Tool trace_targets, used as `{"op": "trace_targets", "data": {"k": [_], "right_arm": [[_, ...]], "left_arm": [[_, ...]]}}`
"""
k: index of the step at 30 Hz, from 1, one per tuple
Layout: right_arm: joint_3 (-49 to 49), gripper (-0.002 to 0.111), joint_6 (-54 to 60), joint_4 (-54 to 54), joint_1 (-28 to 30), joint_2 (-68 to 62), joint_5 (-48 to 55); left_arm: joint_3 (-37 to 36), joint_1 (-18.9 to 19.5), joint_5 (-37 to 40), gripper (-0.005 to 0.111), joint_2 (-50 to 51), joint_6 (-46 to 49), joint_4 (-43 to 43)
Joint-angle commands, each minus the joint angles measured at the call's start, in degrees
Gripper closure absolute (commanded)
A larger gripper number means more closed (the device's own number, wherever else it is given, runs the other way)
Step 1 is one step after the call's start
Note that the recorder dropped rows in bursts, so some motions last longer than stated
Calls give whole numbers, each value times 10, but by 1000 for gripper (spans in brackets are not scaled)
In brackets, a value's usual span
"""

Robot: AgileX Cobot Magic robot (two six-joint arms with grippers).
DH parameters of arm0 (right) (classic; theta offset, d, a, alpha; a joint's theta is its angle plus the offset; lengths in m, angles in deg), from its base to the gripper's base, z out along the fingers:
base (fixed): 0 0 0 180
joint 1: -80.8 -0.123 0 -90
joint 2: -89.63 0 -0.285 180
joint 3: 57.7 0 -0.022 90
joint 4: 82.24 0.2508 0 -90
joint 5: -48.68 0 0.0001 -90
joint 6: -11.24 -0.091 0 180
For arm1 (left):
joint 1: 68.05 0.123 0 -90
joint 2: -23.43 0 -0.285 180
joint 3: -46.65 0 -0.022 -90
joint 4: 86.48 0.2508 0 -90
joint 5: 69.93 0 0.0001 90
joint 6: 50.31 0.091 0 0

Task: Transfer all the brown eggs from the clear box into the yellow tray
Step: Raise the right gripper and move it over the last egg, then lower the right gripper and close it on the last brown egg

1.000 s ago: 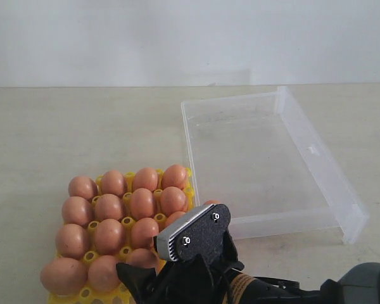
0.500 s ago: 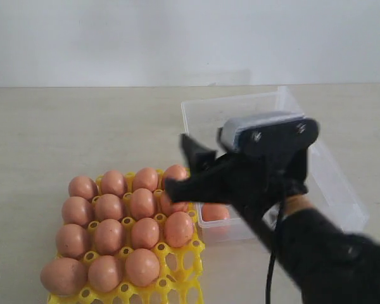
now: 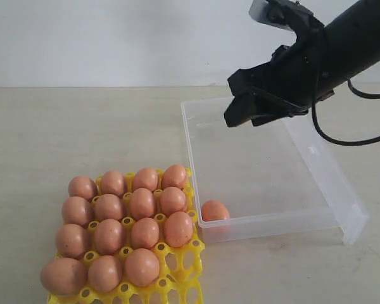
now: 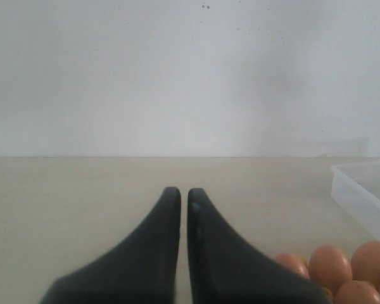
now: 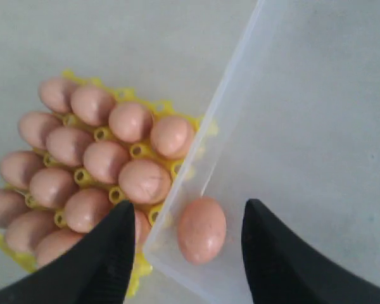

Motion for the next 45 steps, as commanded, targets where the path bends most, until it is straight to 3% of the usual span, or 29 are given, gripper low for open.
{"op": "trace_targets", "data": {"k": [1,9,14,34,36,41,45], "right_arm": [[-16,64,-43,-63,5,-40,64],[-17,64,-31,-30,-8,-173,65],[-25,64,13,-22,-63,-211,15],[-25,64,22,-20,-63,-267,-1],[-25,69,22,-20,-63,-266,-1],[-25,109,22,-20,-63,-266,-1],[-25,108,23,-20,-62,-265,-29]], "left_arm": [[-2,2,-2,103,-2,2,0],[-2,2,-2,103,-2,2,0],[-2,2,-2,103,-2,2,0],[-2,2,1,103,-2,2,0],[-2,2,1,103,-2,2,0],[-2,2,1,103,-2,2,0],[-2,2,1,103,-2,2,0]]}}
